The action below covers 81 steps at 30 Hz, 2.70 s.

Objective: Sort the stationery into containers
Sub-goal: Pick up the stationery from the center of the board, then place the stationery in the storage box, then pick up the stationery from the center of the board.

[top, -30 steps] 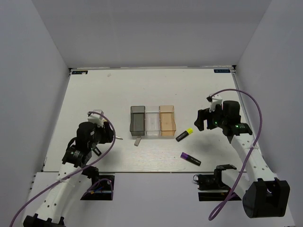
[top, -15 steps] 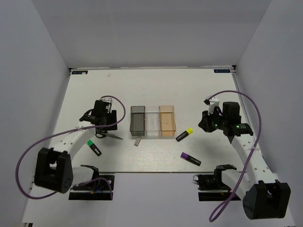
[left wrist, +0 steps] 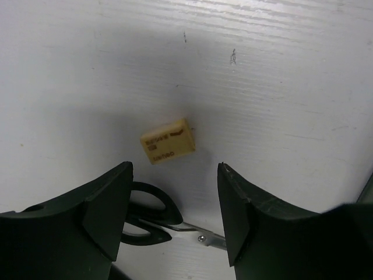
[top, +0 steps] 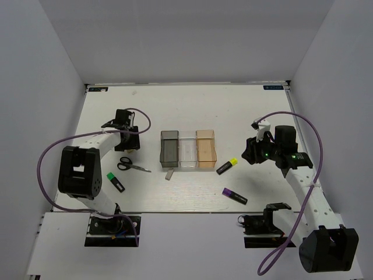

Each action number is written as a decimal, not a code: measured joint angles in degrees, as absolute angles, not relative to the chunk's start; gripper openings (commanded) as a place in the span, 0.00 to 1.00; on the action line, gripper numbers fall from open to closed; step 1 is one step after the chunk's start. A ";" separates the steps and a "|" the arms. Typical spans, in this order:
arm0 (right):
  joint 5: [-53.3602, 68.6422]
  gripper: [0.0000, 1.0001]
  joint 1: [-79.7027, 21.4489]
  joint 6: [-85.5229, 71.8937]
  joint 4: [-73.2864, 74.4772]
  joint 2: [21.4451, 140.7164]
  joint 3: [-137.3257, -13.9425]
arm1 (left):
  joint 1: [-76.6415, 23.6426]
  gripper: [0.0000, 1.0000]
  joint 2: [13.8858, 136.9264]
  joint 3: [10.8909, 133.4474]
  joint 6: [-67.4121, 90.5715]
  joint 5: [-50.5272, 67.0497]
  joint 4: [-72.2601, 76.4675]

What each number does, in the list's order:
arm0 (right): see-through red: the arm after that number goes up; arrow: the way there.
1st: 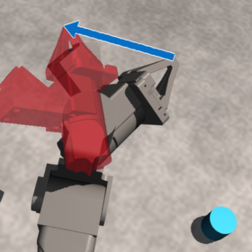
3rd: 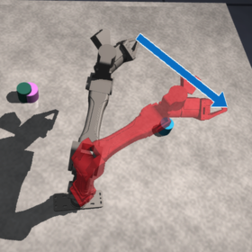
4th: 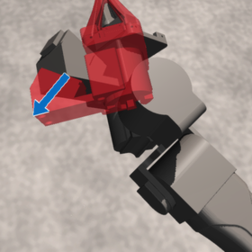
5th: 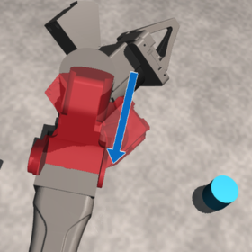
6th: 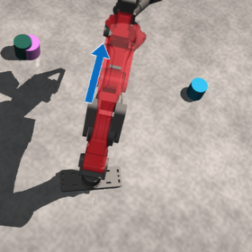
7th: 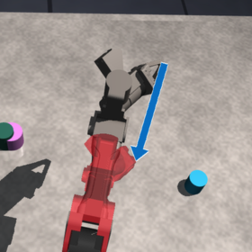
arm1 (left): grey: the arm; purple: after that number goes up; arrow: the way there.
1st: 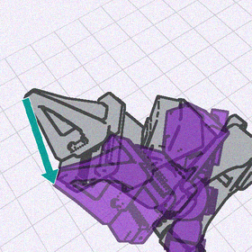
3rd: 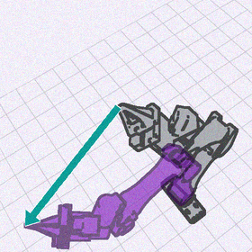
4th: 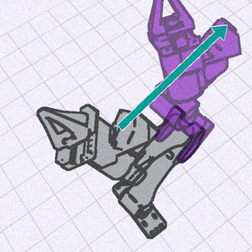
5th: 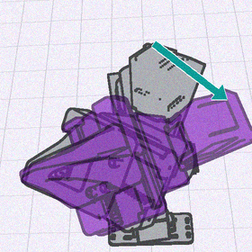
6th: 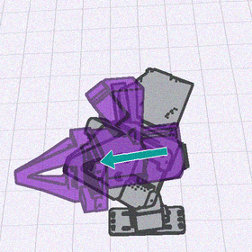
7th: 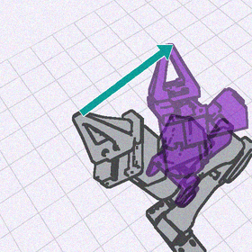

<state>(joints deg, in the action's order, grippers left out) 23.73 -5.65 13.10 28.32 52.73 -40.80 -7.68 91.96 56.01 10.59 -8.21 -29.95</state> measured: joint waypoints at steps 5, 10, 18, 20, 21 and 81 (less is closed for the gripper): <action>23.70 0.52 -5.65 13.13 28.60 52.71 -40.82 | -7.60 0.68 96.05 56.01 15.29 -8.12 -29.54; 23.22 0.52 -5.65 13.30 28.62 52.71 -40.82 | -7.60 0.63 97.23 56.10 19.66 -8.47 -28.08; 22.81 0.52 -5.67 13.56 28.64 52.71 -40.82 | -6.63 0.60 97.67 55.77 22.39 -9.98 -25.12; 22.81 0.52 -5.67 13.58 28.64 52.71 -40.82 | -6.31 0.51 97.84 55.77 22.65 -10.55 -24.36; 22.81 0.52 -5.65 13.58 28.67 52.71 -40.82 | -6.20 0.44 98.02 55.83 22.96 -10.87 -24.23; 22.31 0.69 -5.69 14.04 30.09 52.88 -40.84 | -49.28 0.28 69.30 45.58 23.03 -18.13 -27.05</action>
<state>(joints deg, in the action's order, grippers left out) 22.31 -5.69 14.04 30.09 52.88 -40.84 -49.28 69.30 45.58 23.03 -18.13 -27.05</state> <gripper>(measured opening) 0.694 0.169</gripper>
